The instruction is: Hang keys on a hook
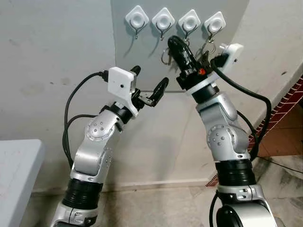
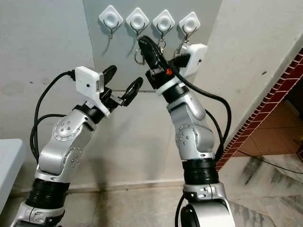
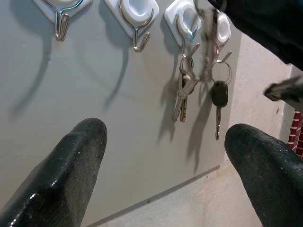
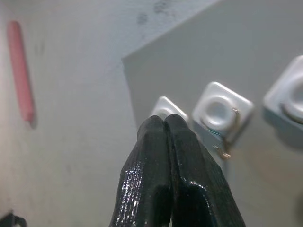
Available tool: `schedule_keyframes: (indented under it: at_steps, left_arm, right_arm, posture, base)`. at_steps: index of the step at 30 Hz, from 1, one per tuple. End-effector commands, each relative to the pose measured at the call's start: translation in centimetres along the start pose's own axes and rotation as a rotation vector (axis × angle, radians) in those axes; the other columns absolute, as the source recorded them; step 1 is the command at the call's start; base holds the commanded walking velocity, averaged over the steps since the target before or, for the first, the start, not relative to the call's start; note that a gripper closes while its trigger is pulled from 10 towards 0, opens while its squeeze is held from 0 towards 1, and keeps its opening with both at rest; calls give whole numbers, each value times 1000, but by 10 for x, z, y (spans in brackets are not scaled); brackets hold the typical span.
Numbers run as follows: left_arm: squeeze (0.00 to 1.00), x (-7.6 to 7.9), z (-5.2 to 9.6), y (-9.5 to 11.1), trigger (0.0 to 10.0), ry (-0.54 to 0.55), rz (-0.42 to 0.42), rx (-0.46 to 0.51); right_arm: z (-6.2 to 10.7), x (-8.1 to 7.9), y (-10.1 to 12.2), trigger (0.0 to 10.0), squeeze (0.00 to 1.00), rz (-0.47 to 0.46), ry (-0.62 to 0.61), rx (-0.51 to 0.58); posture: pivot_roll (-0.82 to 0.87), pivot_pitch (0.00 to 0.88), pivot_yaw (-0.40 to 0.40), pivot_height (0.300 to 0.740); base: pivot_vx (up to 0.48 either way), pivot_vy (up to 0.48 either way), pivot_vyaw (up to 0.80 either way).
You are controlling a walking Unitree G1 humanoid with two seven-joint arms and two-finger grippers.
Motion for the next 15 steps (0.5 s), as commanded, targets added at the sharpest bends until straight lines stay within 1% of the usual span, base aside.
schedule_keyframes:
  at_steps: [1, 7, 14, 15]
  left_arm:
    - [0, 4, -2, 7, 10000, -13, -13, 18]
    - [0, 5, -2, 7, 10000, -17, -13, 17]
    - [0, 7, -1, 6, 10000, -19, -7, 14]
    - [0, 7, -1, 6, 10000, -18, -6, 14]
  right_arm:
    - [-5, -2, 8, 10000, 0, -14, 26, 39]
    - [-8, -6, 9, 10000, 0, -63, 64, 55]
    - [-8, -2, 7, 10000, 0, -77, 37, 61]
    - [-8, 0, 7, 10000, 0, -77, 21, 62]
  posture:
    - [7, 71, -66, 740]
    - [11, 71, -69, 740]
    - [11, 71, -71, 740]
    - [13, 70, -71, 740]
  base:
    - [0, 0, 0]
    - [0, 0, 0]
    - [0, 0, 0]
    - [0, 0, 0]
Point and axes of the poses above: a point about 5 cm out from each wrist's last joint towards the gripper, its own z axis pointing back from the gripper into the wrist, its own y axis along the axis of the wrist's last joint, x = y × z, the point moved 1 cm from there along -z, pointing out of the wrist towards the gripper, and after that the axes turned 8 degrees about z, right-handed, at the moved point
